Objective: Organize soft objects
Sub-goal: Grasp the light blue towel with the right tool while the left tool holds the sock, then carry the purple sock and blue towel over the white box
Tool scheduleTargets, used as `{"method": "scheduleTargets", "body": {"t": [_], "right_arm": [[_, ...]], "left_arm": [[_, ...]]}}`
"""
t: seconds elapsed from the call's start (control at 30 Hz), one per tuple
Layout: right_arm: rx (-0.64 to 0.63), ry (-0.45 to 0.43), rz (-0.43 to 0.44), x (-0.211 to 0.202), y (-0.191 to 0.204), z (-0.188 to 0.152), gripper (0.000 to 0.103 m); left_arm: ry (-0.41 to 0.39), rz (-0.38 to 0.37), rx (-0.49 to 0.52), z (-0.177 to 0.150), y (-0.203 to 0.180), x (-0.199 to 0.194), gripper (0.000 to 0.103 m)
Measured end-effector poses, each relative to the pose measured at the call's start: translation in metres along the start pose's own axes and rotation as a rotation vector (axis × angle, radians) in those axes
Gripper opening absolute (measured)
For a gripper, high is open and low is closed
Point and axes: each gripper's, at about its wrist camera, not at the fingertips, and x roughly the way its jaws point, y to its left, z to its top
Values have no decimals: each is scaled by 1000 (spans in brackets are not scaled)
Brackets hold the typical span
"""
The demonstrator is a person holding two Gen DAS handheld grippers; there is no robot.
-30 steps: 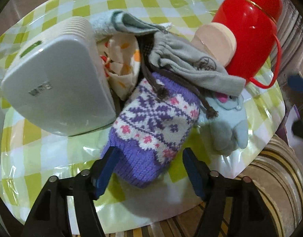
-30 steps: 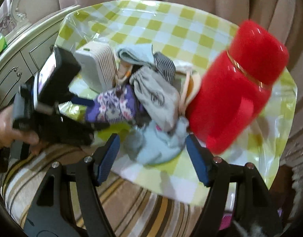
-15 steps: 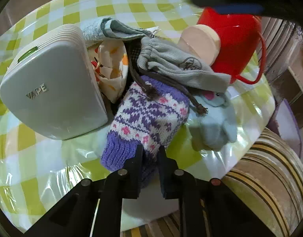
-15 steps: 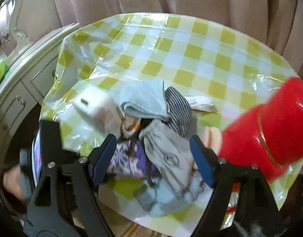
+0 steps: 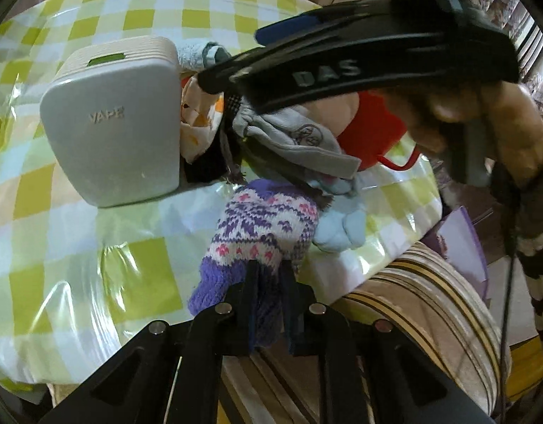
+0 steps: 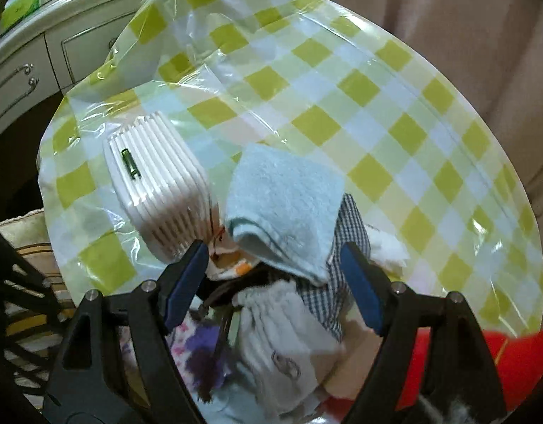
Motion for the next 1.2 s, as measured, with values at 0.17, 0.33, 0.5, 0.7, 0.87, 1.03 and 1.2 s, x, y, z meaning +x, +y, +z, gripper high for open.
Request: {"method": "scheduleTargets", "body": {"t": [0.17, 0.33, 0.5, 0.7, 0.87, 1.03, 1.2], "right_arm": [[-1, -3, 3, 10, -4, 9, 70], [14, -11, 52, 13, -10, 17, 31], [61, -30, 83, 10, -17, 20, 15], [163, -94, 61, -6, -37, 19, 13], [209, -157, 50, -33, -47, 19, 12], [234, -216, 49, -67, -50, 15, 12], [280, -260, 51, -103, -52, 0, 12]], "left_arm": [[-3, -31, -28, -1, 2, -2, 12], [-2, -41, -38, -1, 1, 2, 12], [-5, -49, -41, -1, 1, 1, 12], [-27, -69, -64, -1, 2, -5, 12], [-48, -80, -78, 0, 1, -11, 12], [-75, -81, -86, 3, -2, -18, 11], [-105, -81, -94, 5, -5, -32, 10]]}}
